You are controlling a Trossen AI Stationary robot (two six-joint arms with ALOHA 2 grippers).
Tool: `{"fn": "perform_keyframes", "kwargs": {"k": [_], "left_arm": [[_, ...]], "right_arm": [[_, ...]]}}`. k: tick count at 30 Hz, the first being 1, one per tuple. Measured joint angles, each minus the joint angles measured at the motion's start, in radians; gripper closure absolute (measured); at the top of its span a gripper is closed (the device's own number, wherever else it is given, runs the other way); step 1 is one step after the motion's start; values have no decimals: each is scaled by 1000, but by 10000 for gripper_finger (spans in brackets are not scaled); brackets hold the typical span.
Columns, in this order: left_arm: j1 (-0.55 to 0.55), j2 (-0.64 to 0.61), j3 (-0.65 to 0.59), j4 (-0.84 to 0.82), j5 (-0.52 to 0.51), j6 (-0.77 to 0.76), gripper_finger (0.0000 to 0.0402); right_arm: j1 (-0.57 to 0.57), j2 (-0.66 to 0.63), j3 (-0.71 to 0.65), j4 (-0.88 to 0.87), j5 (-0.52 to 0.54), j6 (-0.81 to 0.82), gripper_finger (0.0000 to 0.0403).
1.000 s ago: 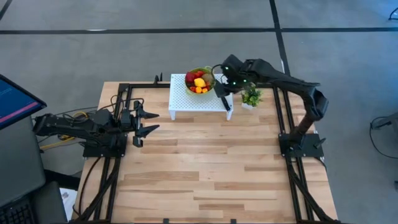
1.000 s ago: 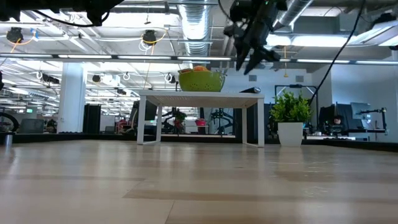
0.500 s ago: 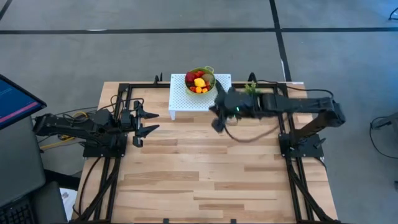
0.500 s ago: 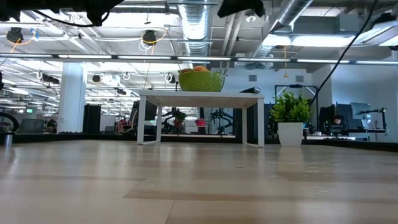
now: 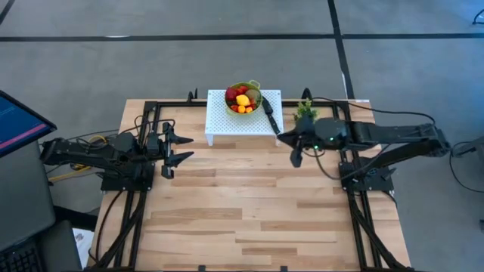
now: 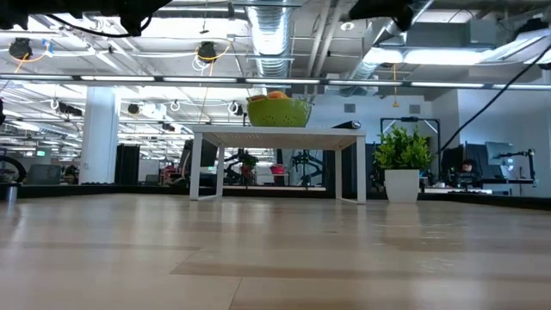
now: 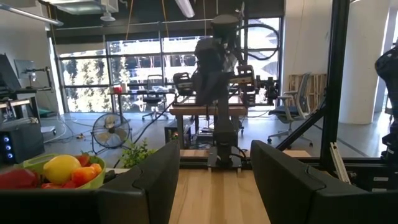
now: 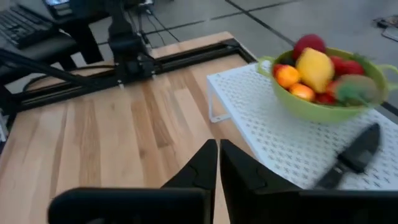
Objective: Pick & Place Fruit
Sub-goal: Return to Home Position
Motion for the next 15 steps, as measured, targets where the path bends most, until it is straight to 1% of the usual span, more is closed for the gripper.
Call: {"fn": "perform_keyframes", "kwargs": {"k": [3,6,12,15], "left_arm": [[0,0,0,0,0,0,211],[0,0,0,2,0,0,211],[0,0,0,8,0,0,211],[0,0,0,10,0,0,211]], "right_arm": [[-5,-47,-16,-39,2,0,390],[-3,-74,-19,-37,1,0,390],[-1,-77,-19,-48,0,20,386],[0,-107,-74,1,-3,-48,385]]}}
